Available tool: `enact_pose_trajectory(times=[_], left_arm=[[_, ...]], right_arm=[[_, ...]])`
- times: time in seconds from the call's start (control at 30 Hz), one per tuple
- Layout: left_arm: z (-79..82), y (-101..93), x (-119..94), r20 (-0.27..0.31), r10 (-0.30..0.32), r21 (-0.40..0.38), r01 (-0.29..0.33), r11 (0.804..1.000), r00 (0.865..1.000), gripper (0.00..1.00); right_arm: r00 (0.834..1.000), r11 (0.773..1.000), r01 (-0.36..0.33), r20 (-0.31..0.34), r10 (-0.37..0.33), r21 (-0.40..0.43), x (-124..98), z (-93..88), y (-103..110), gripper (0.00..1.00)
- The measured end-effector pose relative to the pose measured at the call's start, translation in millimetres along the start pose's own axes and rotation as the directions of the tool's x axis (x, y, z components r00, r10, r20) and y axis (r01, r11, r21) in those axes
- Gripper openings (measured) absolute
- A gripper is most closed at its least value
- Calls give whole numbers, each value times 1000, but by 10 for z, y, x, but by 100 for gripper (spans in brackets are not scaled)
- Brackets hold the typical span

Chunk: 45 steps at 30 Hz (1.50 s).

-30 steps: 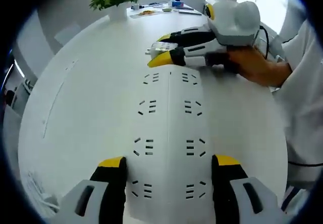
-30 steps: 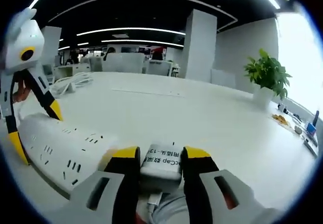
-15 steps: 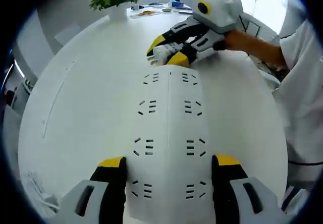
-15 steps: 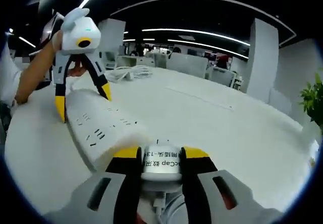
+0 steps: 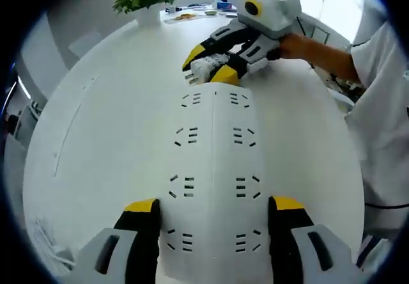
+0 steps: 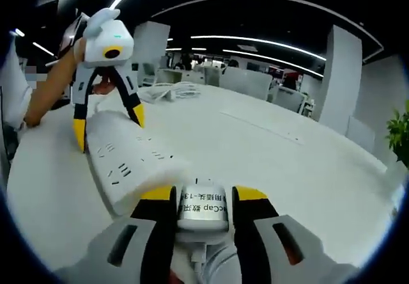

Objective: Straighten the power strip on the desk, plug the charger into it

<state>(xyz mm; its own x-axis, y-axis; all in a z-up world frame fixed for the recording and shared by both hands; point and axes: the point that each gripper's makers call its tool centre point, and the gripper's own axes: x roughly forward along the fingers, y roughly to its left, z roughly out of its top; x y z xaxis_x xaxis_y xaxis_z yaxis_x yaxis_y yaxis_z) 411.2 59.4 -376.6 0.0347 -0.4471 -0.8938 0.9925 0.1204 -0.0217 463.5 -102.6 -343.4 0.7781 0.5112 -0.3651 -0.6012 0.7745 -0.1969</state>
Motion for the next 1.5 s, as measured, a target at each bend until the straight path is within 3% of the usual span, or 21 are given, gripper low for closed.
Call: enact_pose_trajectory(times=[0.07,0.13,0.27,0.37,0.47,0.7,1.1,1.13,1.2,1.33,1.43,1.5], left_arm=[[1,-1,0,0,0,0,0,1000,1000,70],[3,-2,1,1,0,0,0,1000,1000,70],[5,5,-1,0,0,0,0,1000,1000,70],[7,5,-1,-1,0,0,0,1000,1000,70],[10,4,-1,0,0,0,0,1000,1000,70],[8,11,-3,3,0,0,0,1000,1000,70],[2,20,-3,4,-1,2,1,1000,1000,70],[2,18,-3,5,0,2,0,1000,1000,70],[2,20,-3,6,-1,3,1,1000,1000,70],[4,26,-6,8,-2,6,2,1000,1000,70],[8,23,-5,9,-3,6,3,1000,1000,70],[9,26,-5,9,-3,7,3,1000,1000,70]], right_arm=[[999,999,10,44,-12,36,-95,141,-11,43],[997,995,40,57,-45,91,-174,161,-25,43],[993,956,91,47,-108,279,-153,-33,-28,43],[990,941,120,29,-136,317,-86,-145,-57,43],[993,953,91,51,-111,288,-73,-85,-8,37],[996,966,82,18,-89,245,-122,-191,8,29],[996,976,82,21,-88,203,-192,-162,-17,27],[995,990,100,2,-101,97,-267,-96,-15,27],[997,997,73,-1,-73,0,-363,75,81,27],[998,997,-28,-62,23,-78,-560,453,393,27],[990,996,-84,-114,84,1,-598,527,554,27],[984,987,-94,-136,112,130,-594,521,630,27]])
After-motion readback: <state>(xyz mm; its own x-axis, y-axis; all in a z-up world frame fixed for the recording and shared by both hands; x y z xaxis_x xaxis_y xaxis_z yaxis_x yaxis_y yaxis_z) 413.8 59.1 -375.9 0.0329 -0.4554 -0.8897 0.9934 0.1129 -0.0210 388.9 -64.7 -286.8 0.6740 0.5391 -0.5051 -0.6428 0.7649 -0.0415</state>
